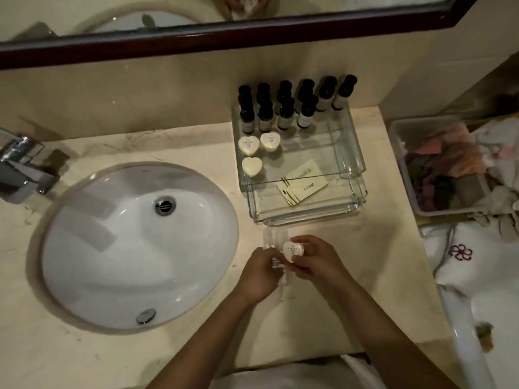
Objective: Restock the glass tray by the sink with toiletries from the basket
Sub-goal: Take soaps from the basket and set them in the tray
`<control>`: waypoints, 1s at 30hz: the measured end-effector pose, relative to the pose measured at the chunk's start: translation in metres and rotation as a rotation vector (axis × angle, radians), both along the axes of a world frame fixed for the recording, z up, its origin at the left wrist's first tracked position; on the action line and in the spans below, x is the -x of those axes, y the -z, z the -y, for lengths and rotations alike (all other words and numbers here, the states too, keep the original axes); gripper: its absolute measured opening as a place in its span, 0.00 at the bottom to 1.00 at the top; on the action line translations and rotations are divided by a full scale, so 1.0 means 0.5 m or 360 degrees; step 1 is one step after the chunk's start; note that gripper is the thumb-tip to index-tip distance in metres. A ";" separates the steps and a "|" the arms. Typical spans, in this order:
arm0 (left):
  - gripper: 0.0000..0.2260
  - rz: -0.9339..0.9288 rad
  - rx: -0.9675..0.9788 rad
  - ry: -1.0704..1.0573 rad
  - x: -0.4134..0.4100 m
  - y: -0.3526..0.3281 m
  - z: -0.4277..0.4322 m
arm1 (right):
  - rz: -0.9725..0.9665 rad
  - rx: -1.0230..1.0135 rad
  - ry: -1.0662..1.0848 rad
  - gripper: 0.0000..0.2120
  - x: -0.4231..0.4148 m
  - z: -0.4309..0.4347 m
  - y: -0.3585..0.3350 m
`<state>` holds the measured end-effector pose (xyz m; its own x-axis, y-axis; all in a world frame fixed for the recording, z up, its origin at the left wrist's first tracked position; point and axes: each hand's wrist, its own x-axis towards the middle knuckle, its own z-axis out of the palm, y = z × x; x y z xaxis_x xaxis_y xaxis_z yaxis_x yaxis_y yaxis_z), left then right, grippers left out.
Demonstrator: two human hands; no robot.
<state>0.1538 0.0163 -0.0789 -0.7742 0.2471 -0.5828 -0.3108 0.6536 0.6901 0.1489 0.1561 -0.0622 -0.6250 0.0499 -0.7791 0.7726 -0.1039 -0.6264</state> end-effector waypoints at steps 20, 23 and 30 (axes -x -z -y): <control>0.18 -0.0440 -0.0210 -0.0610 0.154 -0.123 -0.029 | -0.0503 0.0147 -0.0278 0.18 0.190 -0.035 -0.074; 0.18 -0.0571 -0.0154 -0.0696 0.196 -0.102 -0.047 | -0.0575 -0.0047 -0.0276 0.18 0.242 -0.027 -0.057; 0.16 -0.0711 0.0024 -0.0887 0.224 -0.058 -0.091 | -0.0551 -0.0240 -0.0128 0.13 0.281 -0.014 -0.007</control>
<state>0.0419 0.0619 -0.0499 -0.9484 -0.2606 -0.1807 -0.2912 0.4901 0.8216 0.0082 0.1632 -0.0587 -0.8564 0.0876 -0.5088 0.5144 0.0616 -0.8553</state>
